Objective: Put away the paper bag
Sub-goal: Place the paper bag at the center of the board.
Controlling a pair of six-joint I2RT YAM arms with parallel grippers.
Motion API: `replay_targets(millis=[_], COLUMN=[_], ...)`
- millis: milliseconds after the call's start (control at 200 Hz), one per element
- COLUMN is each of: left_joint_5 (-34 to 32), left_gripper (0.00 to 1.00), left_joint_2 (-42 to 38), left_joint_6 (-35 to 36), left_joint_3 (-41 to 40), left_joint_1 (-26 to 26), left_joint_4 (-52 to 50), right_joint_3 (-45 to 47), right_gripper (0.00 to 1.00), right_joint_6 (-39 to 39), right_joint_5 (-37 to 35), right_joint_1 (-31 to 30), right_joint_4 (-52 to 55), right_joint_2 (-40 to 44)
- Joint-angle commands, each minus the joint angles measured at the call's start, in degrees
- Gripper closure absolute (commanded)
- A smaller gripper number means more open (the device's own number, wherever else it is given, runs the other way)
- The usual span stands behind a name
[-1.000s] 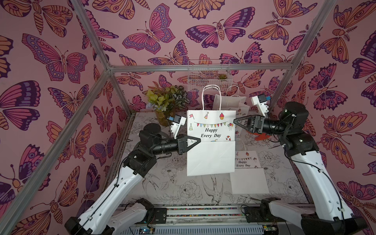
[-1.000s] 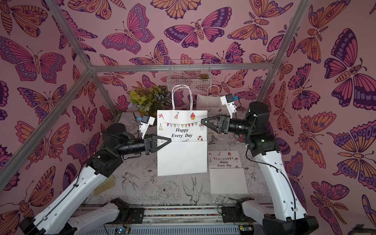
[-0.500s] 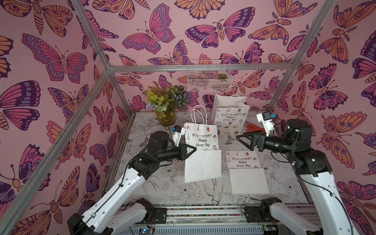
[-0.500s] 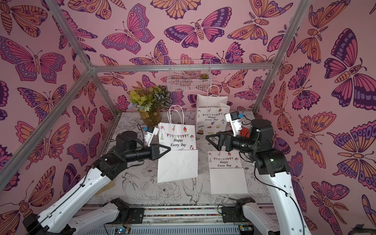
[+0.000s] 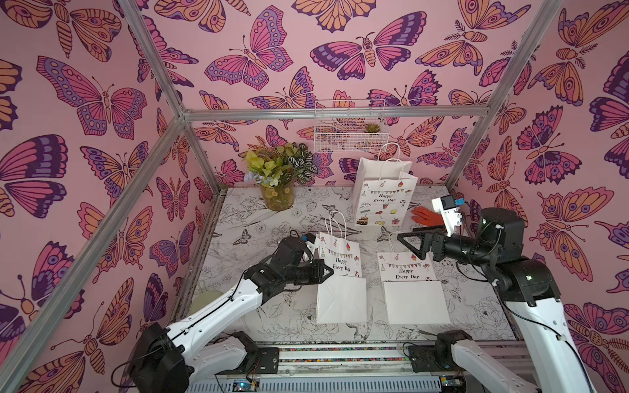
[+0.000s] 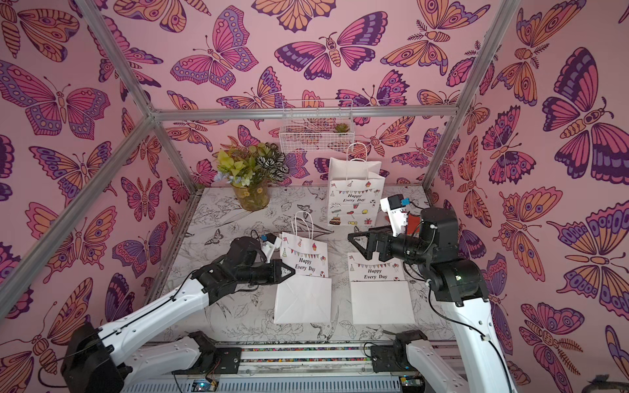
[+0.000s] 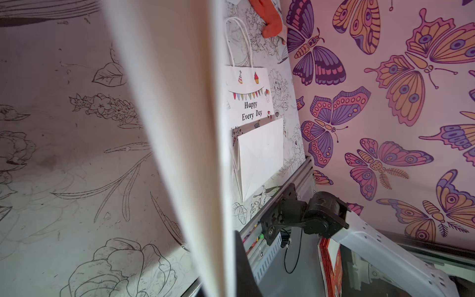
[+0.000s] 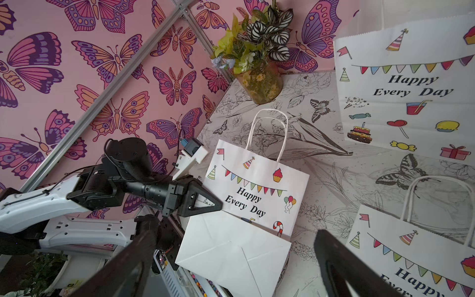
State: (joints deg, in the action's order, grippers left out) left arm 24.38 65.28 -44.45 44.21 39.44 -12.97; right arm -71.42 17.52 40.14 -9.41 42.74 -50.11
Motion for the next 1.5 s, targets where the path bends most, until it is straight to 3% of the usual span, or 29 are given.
replay_targets(millis=[0, 215, 546, 1016, 1181, 1497], left_joint_5=[0.97, 4.05, 5.24, 5.16, 4.60, 3.23], left_gripper=[1.00, 1.00, 1.00, 1.00, 0.94, 0.93], left_joint_2=[2.78, 11.35, 19.07, 25.57, 27.21, 27.75], left_joint_6=[-1.36, -5.90, -6.75, -4.92, -4.07, -2.66], left_joint_3=[-1.06, -4.55, -5.84, -6.66, -6.41, -5.10], left_joint_1=[0.37, 0.54, 0.99, 1.01, 0.86, -0.26], left_joint_4=[5.84, 15.72, 20.12, 22.65, 22.21, 21.66], right_joint_3=[0.74, 1.98, 2.25, 1.77, 1.63, 1.11], right_gripper=[0.01, 0.01, 0.01, 0.01, 0.01, 0.01], right_joint_6=[-1.26, -1.17, -1.17, -2.26, -2.77, -2.86], right_joint_5=[-1.03, -1.45, -1.64, -2.67, -2.87, -2.87], right_joint_1=[0.18, 0.19, 0.16, -0.73, -1.16, -1.58], right_joint_4=[0.84, 0.92, 0.93, 1.65, 2.04, 2.22], right_joint_2=[1.13, 2.17, 2.34, 2.19, 2.06, 1.76])
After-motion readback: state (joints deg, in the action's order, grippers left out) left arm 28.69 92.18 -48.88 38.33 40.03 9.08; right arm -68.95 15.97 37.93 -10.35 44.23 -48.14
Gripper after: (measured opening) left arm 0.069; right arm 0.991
